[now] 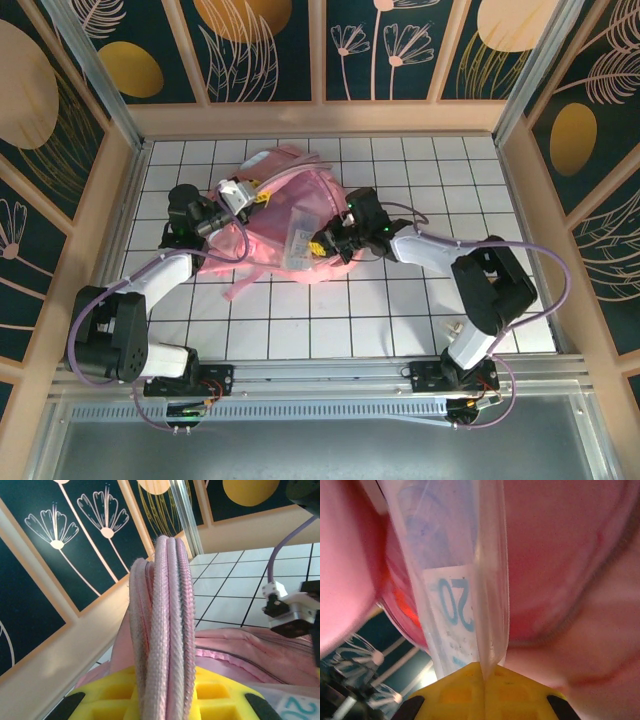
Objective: Pack books, pencil case, and school supplies into a backpack
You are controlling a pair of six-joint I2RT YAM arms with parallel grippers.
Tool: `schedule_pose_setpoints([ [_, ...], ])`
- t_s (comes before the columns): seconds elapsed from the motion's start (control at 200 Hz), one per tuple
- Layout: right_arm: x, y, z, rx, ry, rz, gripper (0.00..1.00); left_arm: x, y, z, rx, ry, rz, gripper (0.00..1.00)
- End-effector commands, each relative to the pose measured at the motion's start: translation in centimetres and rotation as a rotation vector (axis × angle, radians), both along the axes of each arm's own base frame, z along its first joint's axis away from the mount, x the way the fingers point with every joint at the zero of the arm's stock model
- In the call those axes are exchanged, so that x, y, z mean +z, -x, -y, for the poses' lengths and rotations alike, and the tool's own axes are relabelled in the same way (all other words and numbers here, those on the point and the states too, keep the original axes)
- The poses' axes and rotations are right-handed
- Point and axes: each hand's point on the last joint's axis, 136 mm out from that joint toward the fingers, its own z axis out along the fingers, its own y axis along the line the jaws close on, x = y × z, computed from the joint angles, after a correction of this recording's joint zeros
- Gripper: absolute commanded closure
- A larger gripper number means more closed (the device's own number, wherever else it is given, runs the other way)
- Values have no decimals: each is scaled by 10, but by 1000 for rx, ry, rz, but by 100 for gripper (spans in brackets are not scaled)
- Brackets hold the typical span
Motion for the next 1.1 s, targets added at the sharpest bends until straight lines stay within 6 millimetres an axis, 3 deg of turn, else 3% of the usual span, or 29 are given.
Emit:
schedule_pose_setpoints([
  [0.0, 44, -65, -17, -220, -71, 92, 100, 54, 20, 17, -120, 12, 203, 100],
  [0.14, 34, -97, -25, -371, -97, 89, 100, 49, 26, 21, -150, 6, 188, 100],
  [0.285, 7, -114, -29, -482, -76, 56, 100, 47, 30, 25, -167, 7, 178, 100],
  [0.375, -1, -115, -46, -464, -58, 70, 100, 49, 32, 28, -171, 9, 182, 100],
  [0.49, -17, -94, -69, -474, -5, 41, 100, 48, 30, 28, -165, 9, 175, 100],
  [0.596, -22, -97, -78, -498, -43, 53, 85, 47, 29, 28, -158, 23, 168, 100],
  [0.676, -13, -105, -76, -509, -113, 92, 71, 49, 29, 26, -142, 38, 173, 100],
  [0.776, 4, -107, -56, -530, -113, 147, 57, 48, 26, 24, -119, 43, 160, 100],
  [0.896, 16, -91, -17, -530, -14, 182, 49, 43, 20, 22, -88, 46, 133, 100],
  [1.016, 26, -66, 33, -488, 146, 246, 44, 37, 17, 20, -64, 44, 113, 100],
  [1.096, 36, -54, 75, -460, 318, 335, 34, 33, 16, 19, -57, 42, 101, 100],
])
